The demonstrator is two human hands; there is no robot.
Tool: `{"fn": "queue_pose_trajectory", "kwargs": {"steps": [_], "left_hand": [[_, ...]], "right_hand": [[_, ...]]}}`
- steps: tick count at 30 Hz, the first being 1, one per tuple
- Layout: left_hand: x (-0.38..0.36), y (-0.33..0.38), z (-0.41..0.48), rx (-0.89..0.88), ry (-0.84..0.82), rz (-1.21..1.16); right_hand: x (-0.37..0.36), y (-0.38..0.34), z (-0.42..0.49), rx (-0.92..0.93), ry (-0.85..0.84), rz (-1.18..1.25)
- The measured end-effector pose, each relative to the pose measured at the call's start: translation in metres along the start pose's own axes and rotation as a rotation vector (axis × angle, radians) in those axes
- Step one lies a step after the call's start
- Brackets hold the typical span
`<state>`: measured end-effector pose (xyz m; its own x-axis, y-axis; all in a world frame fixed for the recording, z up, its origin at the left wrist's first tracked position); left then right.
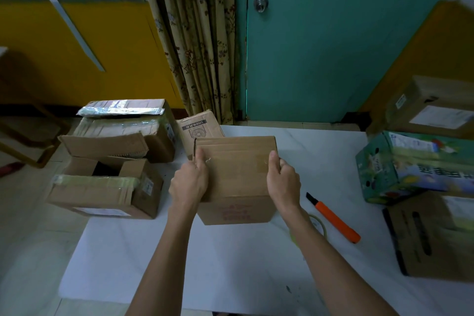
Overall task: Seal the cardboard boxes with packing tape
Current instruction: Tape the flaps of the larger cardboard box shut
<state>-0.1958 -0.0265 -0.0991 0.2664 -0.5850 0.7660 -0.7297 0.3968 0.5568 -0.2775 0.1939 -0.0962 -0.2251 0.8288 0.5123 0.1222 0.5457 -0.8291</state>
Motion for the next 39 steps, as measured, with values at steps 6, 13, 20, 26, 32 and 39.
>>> {"fn": "queue_pose_trajectory", "kwargs": {"steps": [6,13,20,26,32,39], "left_hand": [[0.002,-0.002,0.004,-0.042,0.092,-0.031],[0.001,-0.007,0.004,-0.088,0.015,-0.148],[-0.01,-0.014,0.003,-0.031,-0.28,-0.344],[-0.008,-0.018,-0.014,0.042,-0.296,-0.612],[-0.047,-0.036,-0.02,0.077,-0.412,-0.469],[-0.106,-0.054,-0.024,0.295,-0.527,-0.674]], "right_hand": [[0.005,-0.003,0.001,0.041,0.105,-0.011],[0.0,0.001,0.002,0.052,0.041,-0.032],[-0.001,0.003,0.007,-0.03,-0.091,-0.08],[0.017,0.002,0.001,-0.013,-0.007,-0.099],[0.073,0.038,0.008,-0.002,0.184,-0.012],[0.105,0.053,0.009,0.096,0.193,-0.221]]}}
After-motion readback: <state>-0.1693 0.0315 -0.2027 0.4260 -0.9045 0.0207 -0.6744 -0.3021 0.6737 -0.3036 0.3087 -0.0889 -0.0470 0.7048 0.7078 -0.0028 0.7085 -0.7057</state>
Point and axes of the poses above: each hand's wrist, its own z-axis towards the middle knuckle, its own x-axis out of the back of the hand, y = z × x, the point moved 5 cm from there along z, towards the middle knuckle, and after that the axes turned 4 degrees about -y, right-handed, at the moved point
